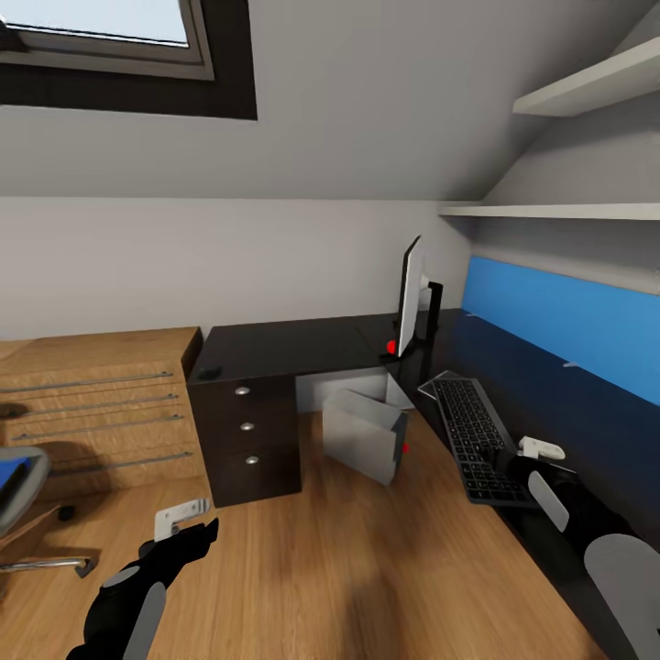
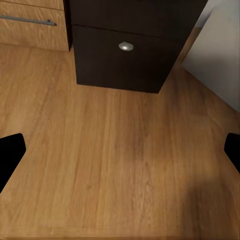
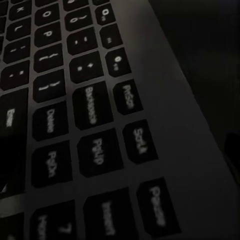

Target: In the bedroom, organize the workspace by keeping the computer under the desk, ensuring the monitor is on the desk, placing the keyboard on the desk next to the monitor, placing the mouse on the desk next to the keyboard, moving the folder from the swivel chair onto the desk next to the mouse, stacking the notebook on top of the folder with the pen on top of the notebook, and positioning the swivel chair next to the desk.

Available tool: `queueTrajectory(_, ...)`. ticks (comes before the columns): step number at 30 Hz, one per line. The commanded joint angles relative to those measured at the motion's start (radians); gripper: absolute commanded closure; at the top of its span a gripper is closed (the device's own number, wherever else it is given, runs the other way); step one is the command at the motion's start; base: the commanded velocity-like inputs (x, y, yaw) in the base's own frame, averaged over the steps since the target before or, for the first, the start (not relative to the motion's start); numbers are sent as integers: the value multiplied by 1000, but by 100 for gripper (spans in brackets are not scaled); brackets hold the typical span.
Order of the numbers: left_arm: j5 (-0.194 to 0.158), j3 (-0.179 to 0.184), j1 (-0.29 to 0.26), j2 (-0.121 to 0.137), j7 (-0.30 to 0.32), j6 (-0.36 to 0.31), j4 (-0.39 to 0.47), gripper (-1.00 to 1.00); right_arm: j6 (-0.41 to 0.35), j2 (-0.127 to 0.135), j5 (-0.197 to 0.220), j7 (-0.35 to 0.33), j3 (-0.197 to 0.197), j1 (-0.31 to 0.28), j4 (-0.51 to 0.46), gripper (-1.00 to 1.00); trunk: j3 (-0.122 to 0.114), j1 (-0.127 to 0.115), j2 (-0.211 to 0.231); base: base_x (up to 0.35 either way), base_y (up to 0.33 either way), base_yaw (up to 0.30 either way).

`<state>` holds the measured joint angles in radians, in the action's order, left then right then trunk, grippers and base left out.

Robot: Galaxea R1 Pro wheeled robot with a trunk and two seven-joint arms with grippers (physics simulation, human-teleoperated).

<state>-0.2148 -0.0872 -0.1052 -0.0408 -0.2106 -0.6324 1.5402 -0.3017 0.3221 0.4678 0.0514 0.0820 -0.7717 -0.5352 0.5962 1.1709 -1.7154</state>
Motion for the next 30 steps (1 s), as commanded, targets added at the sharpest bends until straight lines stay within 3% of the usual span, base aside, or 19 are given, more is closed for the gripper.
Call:
queueTrajectory(1,-11,-1,-1,-1,-7,-4,1,-100,-4,2,8,6,9,0,0,-100,1,0,-1,-64,0,0)
queueTrajectory(4,-11,0,-1,-2,-7,-4,1,-100,-4,2,8,5,10,0,0,-100,1,0,-1,-24,0,0)
queueTrajectory(24,-11,0,-1,-4,-8,-4,-10,-100,-2,2,8,5,7,0,-7,-100,-61,-77,139,0,0,0)
queueTrajectory(30,-10,3,-1,-4,-9,-4,-34,-100,-2,1,9,6,6,0,-40,-100,-61,-77,139,0,0,0)
